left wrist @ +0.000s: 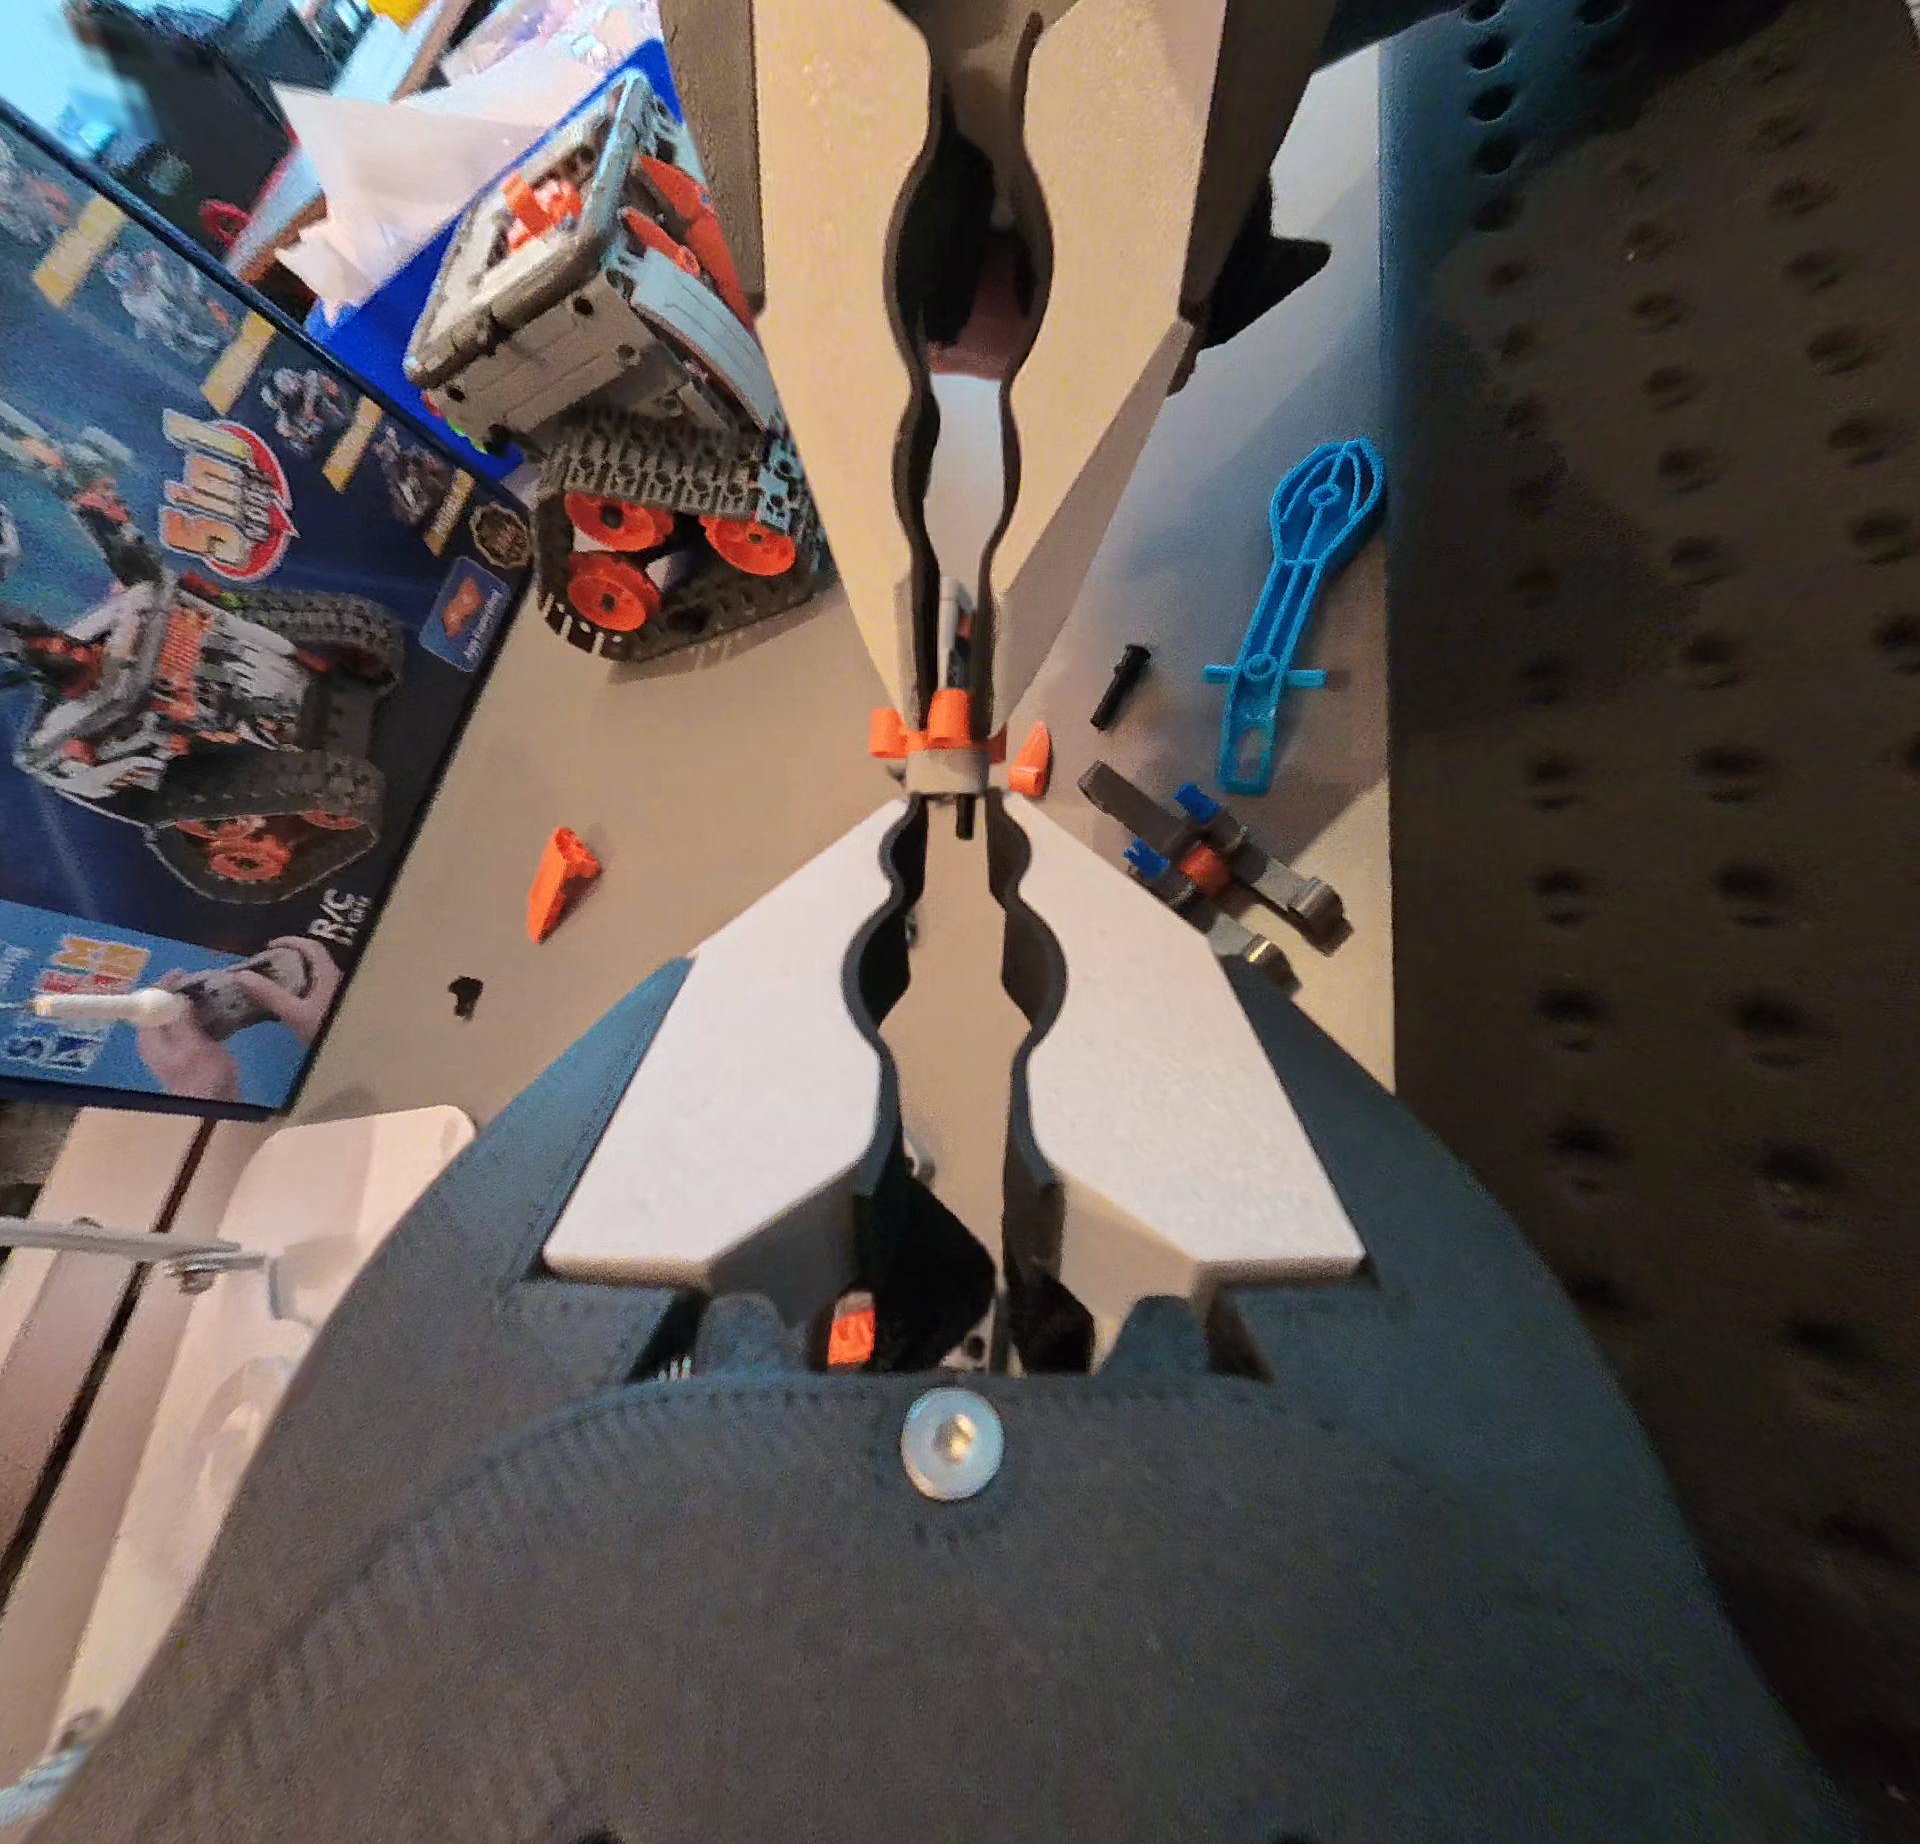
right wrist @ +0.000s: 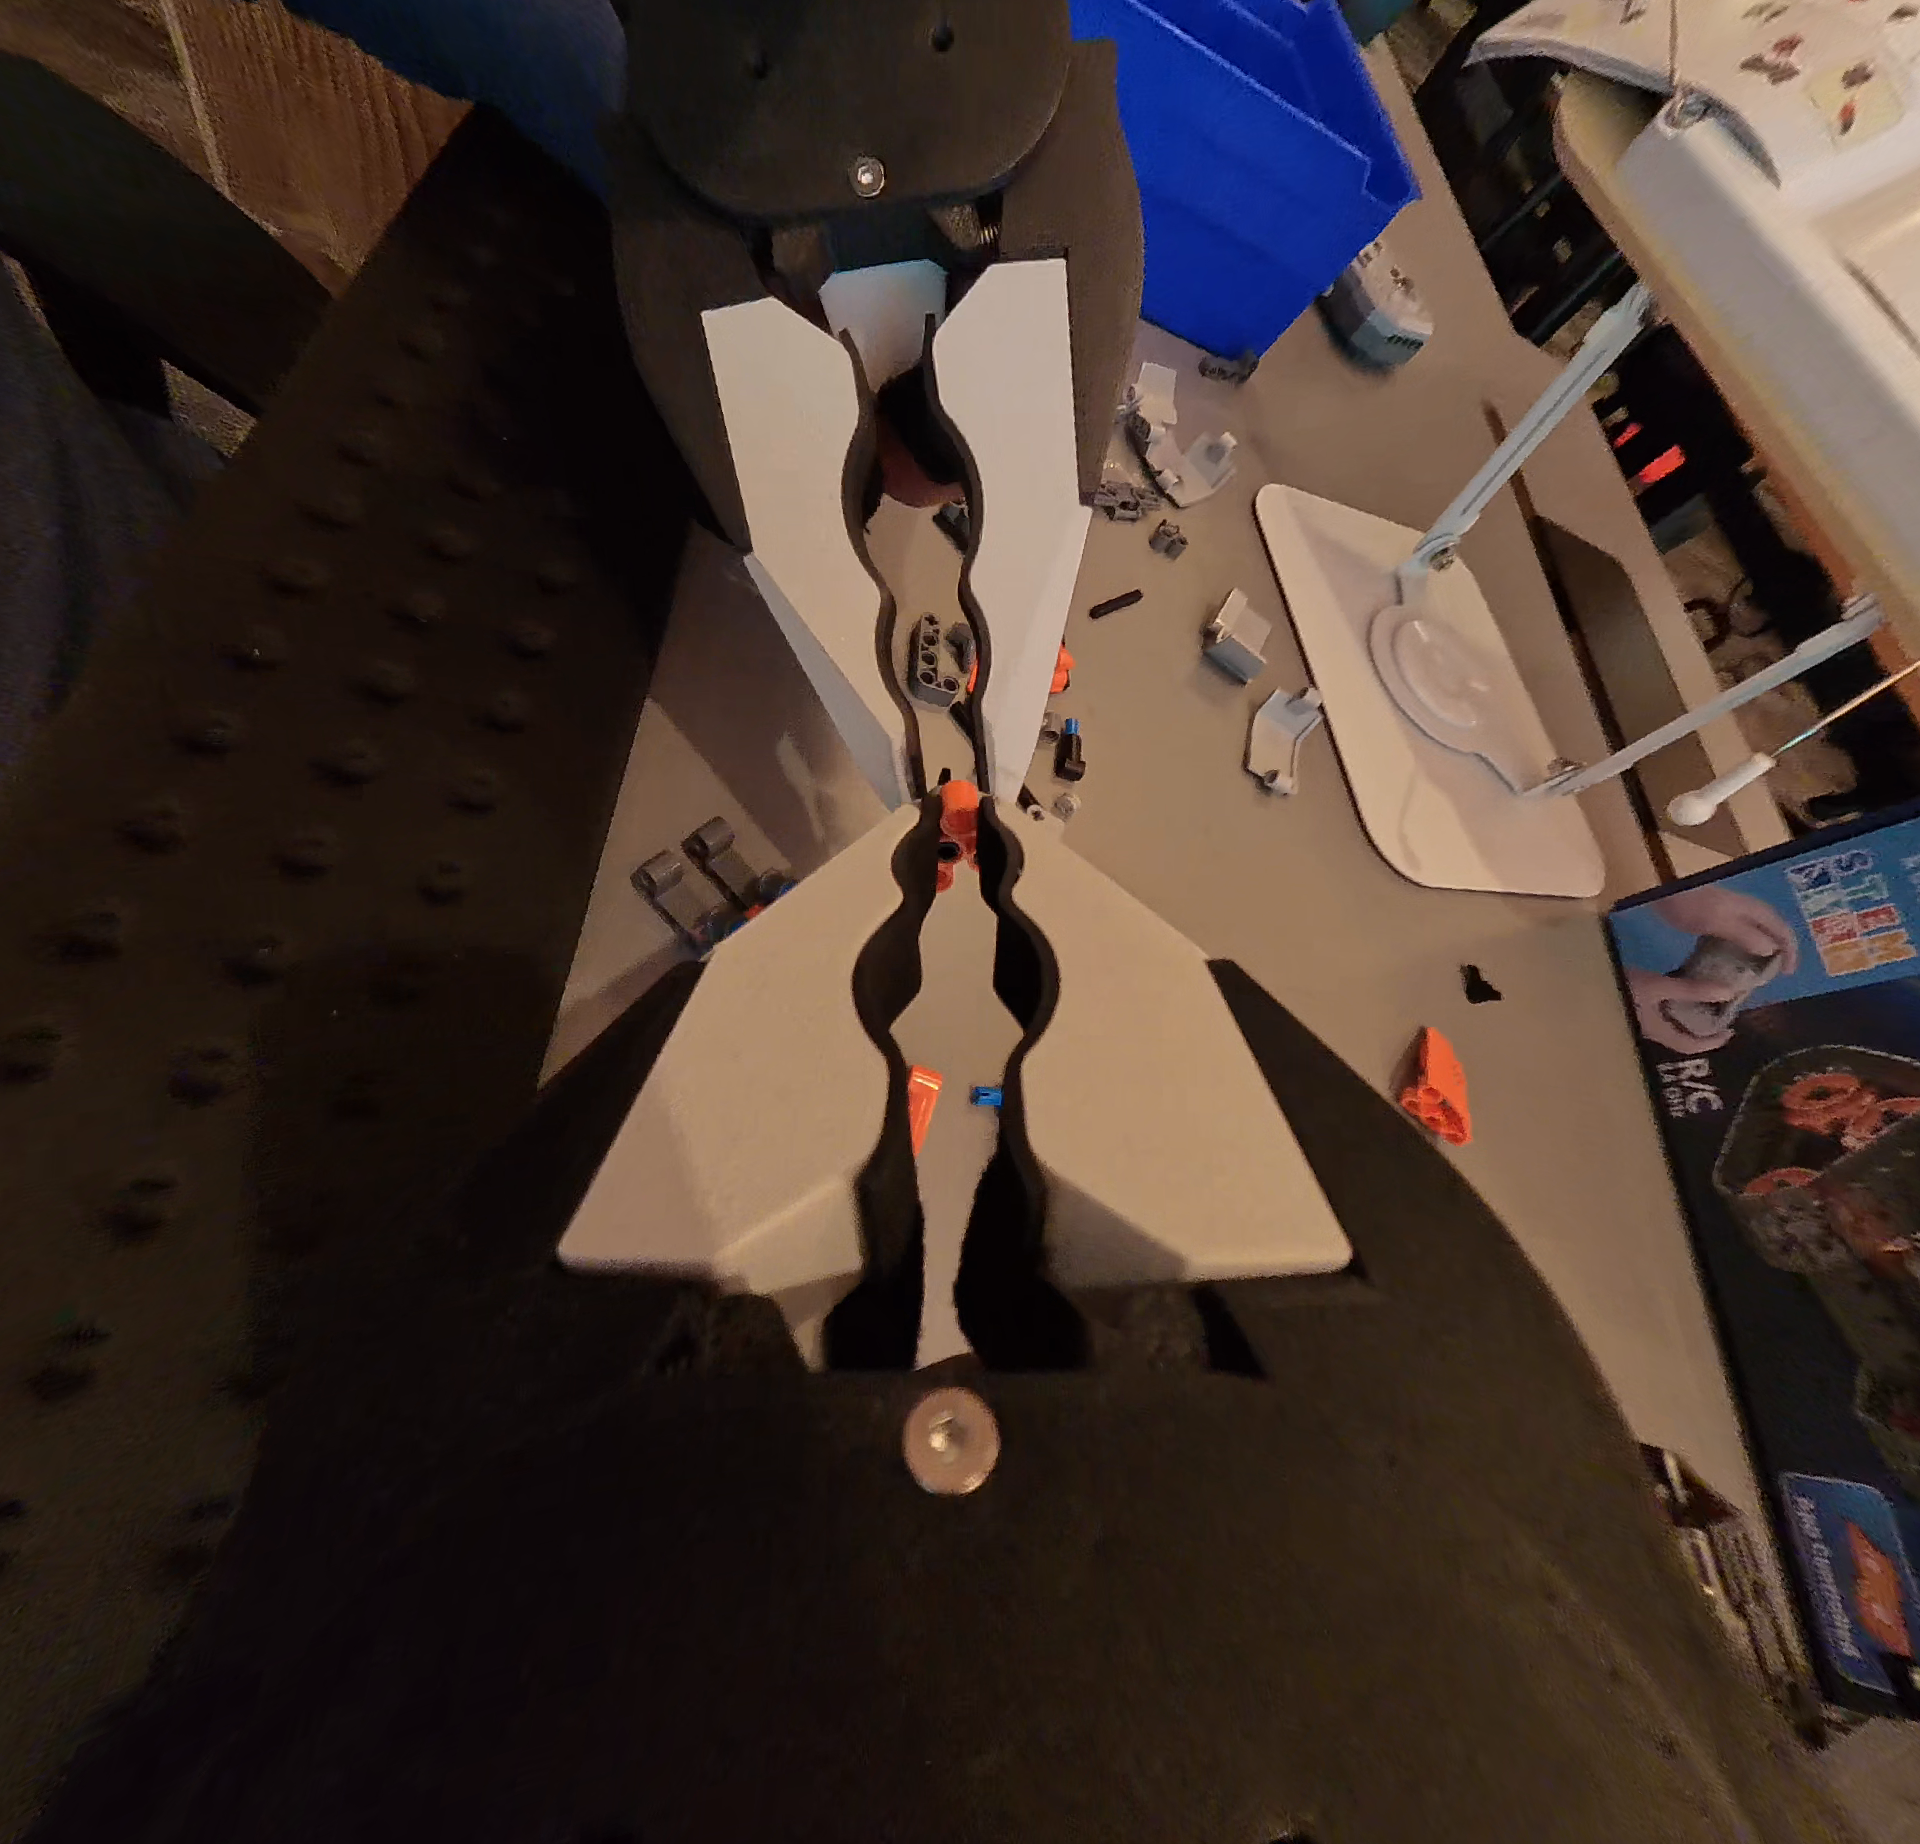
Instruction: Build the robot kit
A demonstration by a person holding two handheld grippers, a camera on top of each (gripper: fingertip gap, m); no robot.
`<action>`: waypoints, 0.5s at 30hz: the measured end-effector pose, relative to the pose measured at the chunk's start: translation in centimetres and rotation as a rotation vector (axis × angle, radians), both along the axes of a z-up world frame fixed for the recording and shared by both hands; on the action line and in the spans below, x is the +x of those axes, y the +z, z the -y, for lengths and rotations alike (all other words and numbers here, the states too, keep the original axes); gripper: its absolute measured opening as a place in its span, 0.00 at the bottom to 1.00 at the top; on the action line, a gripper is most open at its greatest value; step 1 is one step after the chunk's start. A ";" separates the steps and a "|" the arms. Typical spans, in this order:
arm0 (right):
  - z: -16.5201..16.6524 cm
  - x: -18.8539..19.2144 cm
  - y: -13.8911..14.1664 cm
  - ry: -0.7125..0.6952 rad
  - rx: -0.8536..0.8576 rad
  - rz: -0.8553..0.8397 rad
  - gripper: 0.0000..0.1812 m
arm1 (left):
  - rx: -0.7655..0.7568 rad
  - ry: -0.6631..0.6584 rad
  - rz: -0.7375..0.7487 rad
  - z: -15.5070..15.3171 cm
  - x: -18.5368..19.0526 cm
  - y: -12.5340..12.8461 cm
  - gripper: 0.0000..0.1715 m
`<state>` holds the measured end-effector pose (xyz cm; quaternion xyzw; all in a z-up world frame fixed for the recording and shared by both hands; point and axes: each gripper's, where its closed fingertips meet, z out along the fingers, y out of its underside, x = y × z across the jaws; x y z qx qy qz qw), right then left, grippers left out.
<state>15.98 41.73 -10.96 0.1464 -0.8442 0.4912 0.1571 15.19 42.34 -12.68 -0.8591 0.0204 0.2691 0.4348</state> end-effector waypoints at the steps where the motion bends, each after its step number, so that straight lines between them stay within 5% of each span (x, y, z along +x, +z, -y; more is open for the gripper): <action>1: -0.1 0.0 0.1 0.001 -0.006 -0.018 0.03 | 0.009 -0.010 -0.014 -0.1 0.1 0.1 0.04; 8: -0.4 0.2 1.0 -0.022 -0.030 -0.012 0.04 | -0.048 -0.002 -0.207 -0.3 -0.2 0.8 0.00; 15: -1.4 -0.3 1.9 -0.084 -0.070 0.164 0.17 | -0.133 0.004 -0.379 0.1 -0.5 1.0 0.00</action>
